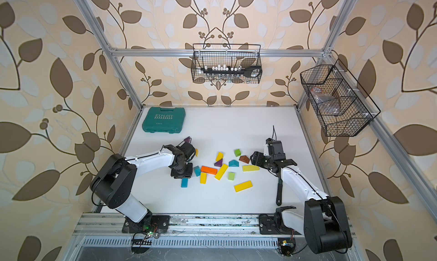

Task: Assemble a small pinwheel with building blocks
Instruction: Assemble the building block at the center of the board.

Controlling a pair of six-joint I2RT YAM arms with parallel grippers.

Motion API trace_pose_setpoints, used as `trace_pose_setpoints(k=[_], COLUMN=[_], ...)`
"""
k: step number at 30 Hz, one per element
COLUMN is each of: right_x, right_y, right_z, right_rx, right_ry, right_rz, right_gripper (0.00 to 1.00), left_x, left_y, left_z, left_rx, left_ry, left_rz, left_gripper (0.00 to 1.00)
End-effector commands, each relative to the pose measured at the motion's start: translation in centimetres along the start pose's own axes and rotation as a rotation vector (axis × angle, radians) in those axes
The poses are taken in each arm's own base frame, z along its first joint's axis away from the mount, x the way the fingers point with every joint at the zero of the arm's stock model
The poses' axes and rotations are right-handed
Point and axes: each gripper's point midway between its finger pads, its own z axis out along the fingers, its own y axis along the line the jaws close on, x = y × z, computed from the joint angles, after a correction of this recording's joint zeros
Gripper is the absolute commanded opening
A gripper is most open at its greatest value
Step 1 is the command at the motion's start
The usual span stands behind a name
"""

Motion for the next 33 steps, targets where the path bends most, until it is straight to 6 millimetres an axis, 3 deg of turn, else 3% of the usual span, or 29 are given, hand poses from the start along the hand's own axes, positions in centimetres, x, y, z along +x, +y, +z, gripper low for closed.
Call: trace_pose_setpoints(k=[1, 5, 12, 27, 33], right_x=[-1.22, -1.16, -1.15, -1.03, -0.97], right_y=[0.55, 0.59, 0.47, 0.47, 0.42], right_z=[-0.19, -0.14, 0.01, 0.17, 0.26], right_rx=[-0.003, -0.008, -0.004, -0.006, -0.005], right_ry=[-0.028, -0.028, -0.027, -0.027, -0.024], right_rz=[-0.011, -0.01, -0.008, -0.004, -0.002], right_gripper=[0.74, 0.74, 0.74, 0.74, 0.74], left_x=[0.98, 0.94, 1.37, 1.51, 1.56], left_y=[1.61, 1.62, 1.9, 2.13, 2.09], left_z=[0.75, 0.85, 0.96, 1.22, 1.33], left_rx=[-0.061, -0.066, -0.073, -0.089, -0.087], left_ry=[0.043, 0.048, 0.061, 0.074, 0.079], left_rz=[-0.007, -0.01, -0.011, 0.003, 0.007], left_gripper=[0.45, 0.38, 0.34, 0.34, 0.4])
